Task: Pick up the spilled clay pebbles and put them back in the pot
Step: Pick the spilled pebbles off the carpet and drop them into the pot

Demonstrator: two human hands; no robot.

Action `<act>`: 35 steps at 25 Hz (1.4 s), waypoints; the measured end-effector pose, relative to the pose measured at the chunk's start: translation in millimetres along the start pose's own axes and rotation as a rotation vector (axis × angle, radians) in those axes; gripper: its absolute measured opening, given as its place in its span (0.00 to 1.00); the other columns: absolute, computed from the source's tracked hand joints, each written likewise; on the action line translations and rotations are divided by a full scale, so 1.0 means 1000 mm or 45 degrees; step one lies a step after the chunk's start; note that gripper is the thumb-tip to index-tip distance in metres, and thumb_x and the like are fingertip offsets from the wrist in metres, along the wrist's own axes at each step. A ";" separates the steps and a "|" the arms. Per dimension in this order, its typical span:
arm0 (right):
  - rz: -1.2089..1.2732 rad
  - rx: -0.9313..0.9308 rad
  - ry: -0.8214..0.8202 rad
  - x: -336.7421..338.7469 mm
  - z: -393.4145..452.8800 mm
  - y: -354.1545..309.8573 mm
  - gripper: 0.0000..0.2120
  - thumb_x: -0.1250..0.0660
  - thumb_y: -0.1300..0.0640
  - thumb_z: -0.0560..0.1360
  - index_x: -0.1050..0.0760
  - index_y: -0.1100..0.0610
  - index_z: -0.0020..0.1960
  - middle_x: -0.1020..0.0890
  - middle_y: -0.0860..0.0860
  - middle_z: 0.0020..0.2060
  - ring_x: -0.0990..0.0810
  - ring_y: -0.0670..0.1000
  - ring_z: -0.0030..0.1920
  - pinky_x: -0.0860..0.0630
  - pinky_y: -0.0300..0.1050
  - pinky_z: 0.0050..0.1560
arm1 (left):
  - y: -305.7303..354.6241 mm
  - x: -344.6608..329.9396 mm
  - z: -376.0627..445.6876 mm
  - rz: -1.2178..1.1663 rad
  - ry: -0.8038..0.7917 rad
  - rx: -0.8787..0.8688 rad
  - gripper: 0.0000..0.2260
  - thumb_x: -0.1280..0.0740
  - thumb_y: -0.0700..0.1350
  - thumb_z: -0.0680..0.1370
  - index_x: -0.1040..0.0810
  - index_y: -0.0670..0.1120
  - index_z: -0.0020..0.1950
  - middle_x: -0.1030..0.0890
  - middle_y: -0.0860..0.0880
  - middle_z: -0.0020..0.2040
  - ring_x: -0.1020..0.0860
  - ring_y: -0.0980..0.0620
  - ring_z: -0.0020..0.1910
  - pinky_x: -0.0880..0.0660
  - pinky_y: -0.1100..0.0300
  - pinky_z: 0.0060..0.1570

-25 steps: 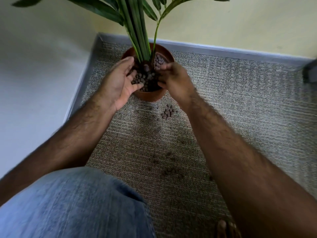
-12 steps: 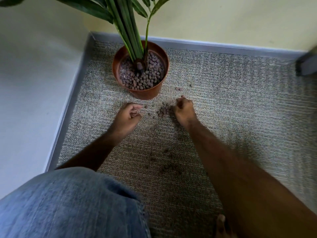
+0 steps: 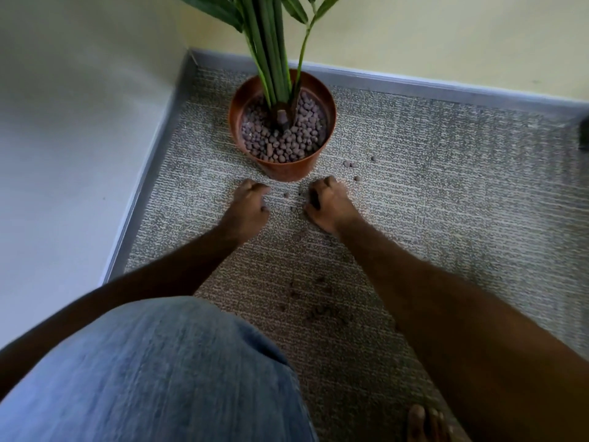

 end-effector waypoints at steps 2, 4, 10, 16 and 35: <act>-0.058 0.057 -0.019 -0.007 -0.004 -0.006 0.23 0.33 0.52 0.77 0.29 0.58 0.70 0.29 0.59 0.63 0.31 0.59 0.64 0.29 0.51 0.65 | 0.002 -0.002 -0.001 0.003 0.006 -0.017 0.16 0.31 0.32 0.75 0.21 0.36 0.63 0.26 0.38 0.61 0.23 0.39 0.58 0.24 0.48 0.63; -0.123 0.119 -0.049 -0.018 -0.011 -0.013 0.26 0.34 0.51 0.78 0.32 0.58 0.73 0.29 0.59 0.65 0.30 0.59 0.65 0.30 0.52 0.67 | 0.005 -0.004 -0.002 -0.017 0.003 -0.048 0.13 0.31 0.31 0.74 0.20 0.37 0.58 0.26 0.39 0.59 0.22 0.40 0.56 0.23 0.48 0.61; -0.254 0.270 -0.115 -0.043 -0.029 -0.033 0.26 0.34 0.47 0.78 0.33 0.58 0.71 0.32 0.60 0.67 0.31 0.60 0.65 0.32 0.54 0.69 | 0.015 -0.002 0.002 -0.081 0.033 -0.106 0.17 0.32 0.29 0.75 0.22 0.36 0.64 0.23 0.37 0.58 0.21 0.42 0.55 0.22 0.47 0.60; -0.319 0.350 -0.214 -0.056 -0.040 -0.043 0.22 0.38 0.54 0.80 0.34 0.56 0.73 0.34 0.61 0.70 0.32 0.60 0.67 0.33 0.54 0.70 | 0.038 -0.020 0.017 0.060 -0.066 -0.149 0.19 0.34 0.33 0.79 0.24 0.38 0.71 0.26 0.38 0.68 0.26 0.39 0.67 0.29 0.48 0.71; -0.435 0.313 -0.280 -0.042 -0.051 -0.028 0.17 0.41 0.63 0.80 0.28 0.58 0.67 0.30 0.61 0.68 0.23 0.59 0.62 0.25 0.50 0.61 | 0.077 -0.021 0.008 0.372 -0.002 -0.387 0.09 0.32 0.33 0.78 0.19 0.40 0.57 0.21 0.40 0.58 0.20 0.39 0.55 0.22 0.46 0.55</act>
Point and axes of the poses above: each hand's wrist, its own z-axis towards the middle knuckle, its own x-axis out of the back of the hand, y = z × x, the point moved 10 cm from there along z, towards the middle knuckle
